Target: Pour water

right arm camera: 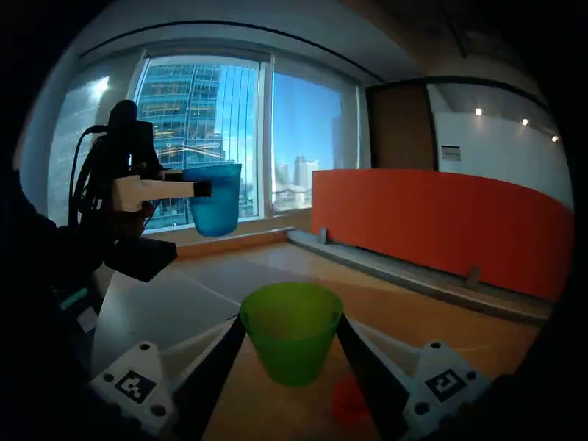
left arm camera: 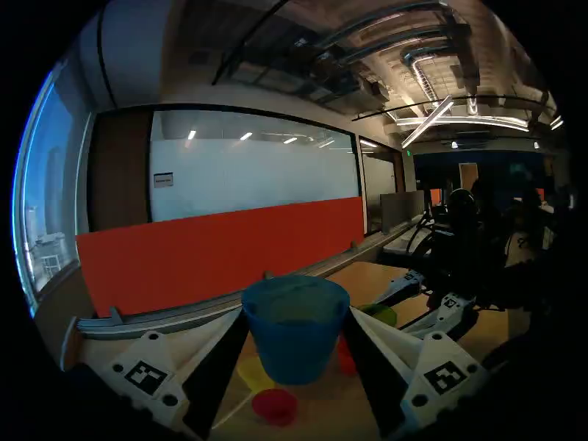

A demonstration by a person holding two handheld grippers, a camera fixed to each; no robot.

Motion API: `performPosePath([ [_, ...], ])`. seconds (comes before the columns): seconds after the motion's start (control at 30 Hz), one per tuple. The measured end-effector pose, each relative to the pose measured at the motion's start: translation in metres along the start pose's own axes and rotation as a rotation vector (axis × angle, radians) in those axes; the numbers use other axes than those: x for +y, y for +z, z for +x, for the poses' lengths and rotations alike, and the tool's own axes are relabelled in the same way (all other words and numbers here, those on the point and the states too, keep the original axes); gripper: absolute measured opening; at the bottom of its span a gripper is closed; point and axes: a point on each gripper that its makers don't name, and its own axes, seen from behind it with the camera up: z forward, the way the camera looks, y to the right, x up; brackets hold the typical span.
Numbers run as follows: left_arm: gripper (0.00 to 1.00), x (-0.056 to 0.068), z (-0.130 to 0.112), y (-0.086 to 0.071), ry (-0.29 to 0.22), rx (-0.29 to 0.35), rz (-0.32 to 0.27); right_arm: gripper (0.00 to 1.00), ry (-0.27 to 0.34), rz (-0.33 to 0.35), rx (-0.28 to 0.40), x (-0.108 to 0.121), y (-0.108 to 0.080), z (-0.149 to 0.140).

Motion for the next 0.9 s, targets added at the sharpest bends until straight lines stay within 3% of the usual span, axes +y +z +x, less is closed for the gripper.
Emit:
performPosePath([
  [0.6, 0.85, 0.007, 0.011, 0.001, 0.05, 0.012, -0.009, 0.91, -0.009, 0.018, 0.014, -0.009, -0.005, 0.002],
  [0.9, 0.85, 0.011, 0.022, 0.001, 0.11, 0.021, -0.007, 0.91, -0.005, 0.042, 0.027, -0.02, -0.009, 0.007],
])
